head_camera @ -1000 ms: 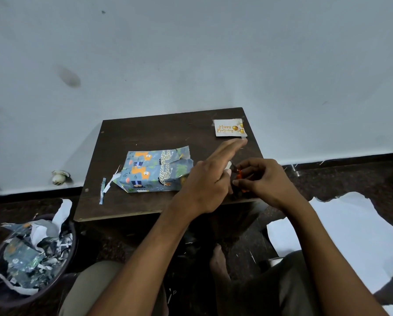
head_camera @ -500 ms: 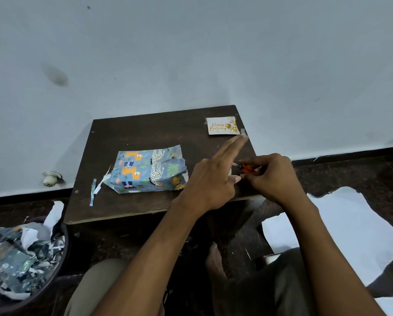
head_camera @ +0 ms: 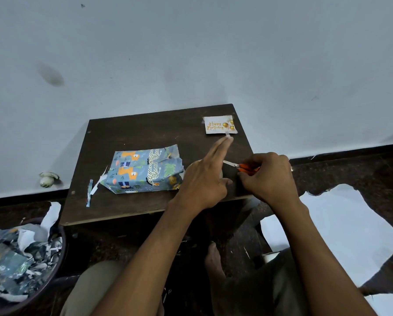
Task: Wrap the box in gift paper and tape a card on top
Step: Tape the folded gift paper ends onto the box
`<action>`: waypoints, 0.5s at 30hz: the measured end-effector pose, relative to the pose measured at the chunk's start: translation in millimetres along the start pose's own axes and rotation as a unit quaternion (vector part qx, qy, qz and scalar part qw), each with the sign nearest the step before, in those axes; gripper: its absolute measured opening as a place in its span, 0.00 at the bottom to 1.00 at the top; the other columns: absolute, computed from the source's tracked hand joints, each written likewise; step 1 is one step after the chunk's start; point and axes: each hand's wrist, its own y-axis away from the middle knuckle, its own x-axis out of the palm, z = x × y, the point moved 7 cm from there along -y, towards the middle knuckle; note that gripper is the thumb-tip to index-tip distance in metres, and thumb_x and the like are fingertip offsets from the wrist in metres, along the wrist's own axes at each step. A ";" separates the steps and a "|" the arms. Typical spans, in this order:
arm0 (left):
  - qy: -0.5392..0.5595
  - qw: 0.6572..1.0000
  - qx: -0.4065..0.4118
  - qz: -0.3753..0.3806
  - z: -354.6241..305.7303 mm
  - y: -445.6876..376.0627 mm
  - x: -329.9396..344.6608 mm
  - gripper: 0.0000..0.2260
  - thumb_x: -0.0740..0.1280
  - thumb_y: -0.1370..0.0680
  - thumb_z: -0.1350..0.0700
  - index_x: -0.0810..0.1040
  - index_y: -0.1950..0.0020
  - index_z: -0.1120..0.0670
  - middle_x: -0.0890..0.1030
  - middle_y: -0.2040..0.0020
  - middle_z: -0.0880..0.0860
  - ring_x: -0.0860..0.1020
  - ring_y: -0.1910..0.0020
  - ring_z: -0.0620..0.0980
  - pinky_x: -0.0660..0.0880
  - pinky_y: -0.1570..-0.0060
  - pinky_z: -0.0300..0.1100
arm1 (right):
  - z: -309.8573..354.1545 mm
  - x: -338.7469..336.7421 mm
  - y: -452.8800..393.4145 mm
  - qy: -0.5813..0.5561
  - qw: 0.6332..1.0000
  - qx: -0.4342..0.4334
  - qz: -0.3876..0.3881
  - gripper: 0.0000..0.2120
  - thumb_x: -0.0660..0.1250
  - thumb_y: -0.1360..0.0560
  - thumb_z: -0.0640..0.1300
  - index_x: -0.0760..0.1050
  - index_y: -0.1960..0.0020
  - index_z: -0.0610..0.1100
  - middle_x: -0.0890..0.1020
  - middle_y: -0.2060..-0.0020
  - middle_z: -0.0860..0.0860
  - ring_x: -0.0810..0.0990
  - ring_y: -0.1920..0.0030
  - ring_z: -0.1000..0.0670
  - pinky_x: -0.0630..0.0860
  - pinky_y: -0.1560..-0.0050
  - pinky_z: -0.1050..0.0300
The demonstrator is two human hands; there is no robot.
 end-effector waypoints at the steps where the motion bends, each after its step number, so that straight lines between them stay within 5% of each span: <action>1: 0.005 1.000 -0.002 -0.002 0.9 0.3 -0.3 0.45 0.76 0.27 0.56 0.53 0.17 0.46 0.54 0.18 0.38 0.77 0.56 0.47 0.75 0.47 0.47 | -1.8 -0.8 -0.3 -0.003 1.000 0.005 -0.004 0.08 0.76 0.33 0.44 0.87 0.54 0.45 0.86 0.66 0.50 0.82 0.65 0.50 0.81 0.58 0.55; 4: 0.018 1.000 -0.012 0.000 3.7 1.2 0.0 0.47 0.78 0.28 0.56 0.52 0.17 0.46 0.54 0.18 0.38 0.80 0.45 0.53 0.76 0.42 0.51 | -8.4 -5.0 -1.4 -0.011 1.000 0.024 -0.011 0.08 0.75 0.33 0.42 0.88 0.54 0.45 0.86 0.66 0.49 0.82 0.64 0.49 0.81 0.57 0.55; 10: 0.055 0.998 -0.028 -0.005 8.1 4.1 0.9 0.46 0.78 0.28 0.57 0.53 0.18 0.44 0.56 0.19 0.37 0.80 0.43 0.51 0.76 0.40 0.52 | -22.2 6.2 -6.3 0.018 0.998 0.065 -0.015 0.08 0.74 0.34 0.43 0.87 0.57 0.43 0.84 0.62 0.45 0.82 0.61 0.46 0.79 0.57 0.55; 15: 0.082 0.996 -0.023 -0.019 7.9 10.1 -0.9 0.41 0.74 0.25 0.61 0.56 0.19 0.44 0.59 0.21 0.37 0.80 0.55 0.42 0.77 0.42 0.49 | -18.7 22.9 -13.4 0.032 0.997 0.064 -0.004 0.09 0.74 0.34 0.45 0.86 0.57 0.42 0.83 0.59 0.44 0.83 0.59 0.44 0.74 0.60 0.58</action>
